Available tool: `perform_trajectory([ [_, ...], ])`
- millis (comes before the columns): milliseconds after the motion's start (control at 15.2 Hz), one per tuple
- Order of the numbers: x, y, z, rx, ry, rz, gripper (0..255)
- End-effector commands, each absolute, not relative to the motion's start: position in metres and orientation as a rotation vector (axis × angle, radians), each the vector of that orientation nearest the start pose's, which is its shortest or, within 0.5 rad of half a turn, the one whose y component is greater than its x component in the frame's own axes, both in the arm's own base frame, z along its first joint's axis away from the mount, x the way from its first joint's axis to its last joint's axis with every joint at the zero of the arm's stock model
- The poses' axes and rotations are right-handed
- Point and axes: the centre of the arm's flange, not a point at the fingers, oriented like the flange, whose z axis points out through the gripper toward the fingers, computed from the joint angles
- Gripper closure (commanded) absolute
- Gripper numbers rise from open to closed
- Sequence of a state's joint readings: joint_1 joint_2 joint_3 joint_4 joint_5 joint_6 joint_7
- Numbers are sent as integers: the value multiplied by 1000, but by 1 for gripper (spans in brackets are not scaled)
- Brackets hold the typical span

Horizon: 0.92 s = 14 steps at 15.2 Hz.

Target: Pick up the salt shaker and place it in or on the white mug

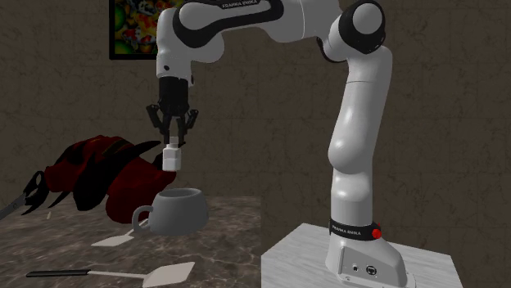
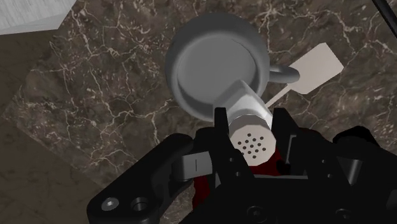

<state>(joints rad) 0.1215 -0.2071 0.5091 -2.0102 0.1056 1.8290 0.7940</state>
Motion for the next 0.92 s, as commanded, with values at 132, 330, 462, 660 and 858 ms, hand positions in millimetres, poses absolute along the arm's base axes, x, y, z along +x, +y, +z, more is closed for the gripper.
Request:
perform_trajectory([
  [132, 393, 317, 511, -3123, 312, -1, 255],
  [330, 393, 317, 495, -3123, 312, -1, 255],
  [462, 393, 317, 484, -3123, 312, -1, 255],
  [660, 393, 317, 471, -3123, 312, -1, 255],
  [858, 393, 317, 471, -3123, 312, -1, 255],
])
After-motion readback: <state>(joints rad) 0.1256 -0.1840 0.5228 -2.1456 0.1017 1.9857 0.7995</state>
